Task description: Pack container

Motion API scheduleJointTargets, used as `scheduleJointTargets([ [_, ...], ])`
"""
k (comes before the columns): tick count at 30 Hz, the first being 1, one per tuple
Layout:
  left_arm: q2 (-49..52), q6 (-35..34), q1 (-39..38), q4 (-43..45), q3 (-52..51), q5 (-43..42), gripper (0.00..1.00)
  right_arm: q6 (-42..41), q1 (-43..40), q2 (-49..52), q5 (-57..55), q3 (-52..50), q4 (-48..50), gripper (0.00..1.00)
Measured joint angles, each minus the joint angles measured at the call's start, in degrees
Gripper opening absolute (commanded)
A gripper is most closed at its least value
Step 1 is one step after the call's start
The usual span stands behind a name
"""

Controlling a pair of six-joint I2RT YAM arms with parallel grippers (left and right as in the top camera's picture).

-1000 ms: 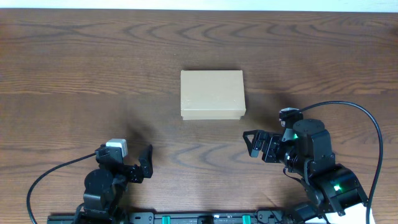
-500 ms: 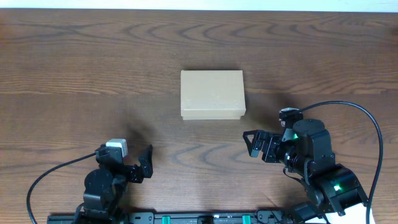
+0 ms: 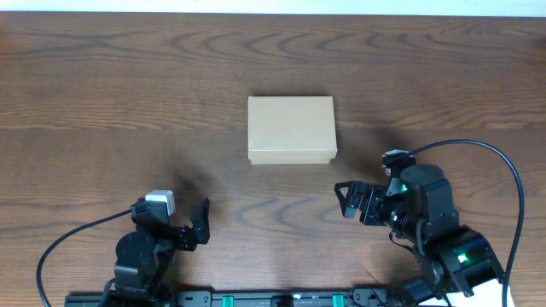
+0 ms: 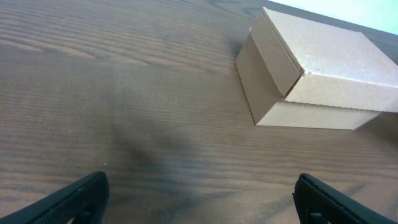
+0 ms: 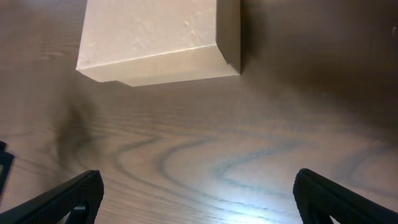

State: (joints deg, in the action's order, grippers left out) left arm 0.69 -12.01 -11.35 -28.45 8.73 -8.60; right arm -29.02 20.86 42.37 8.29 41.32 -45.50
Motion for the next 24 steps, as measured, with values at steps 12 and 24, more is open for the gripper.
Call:
scheduleJointTargets([
  [12, -0.02, 0.02, 0.00, 0.02, -0.02, 0.00, 0.95, 12.07, 10.88, -22.10, -9.86, -20.92, 19.37, 0.99],
  [24, -0.07, 0.02, 0.00, 0.02, -0.02, 0.00, 0.95, 11.47, 11.04, -40.61, -11.89, -33.81, 20.06, 0.99],
])
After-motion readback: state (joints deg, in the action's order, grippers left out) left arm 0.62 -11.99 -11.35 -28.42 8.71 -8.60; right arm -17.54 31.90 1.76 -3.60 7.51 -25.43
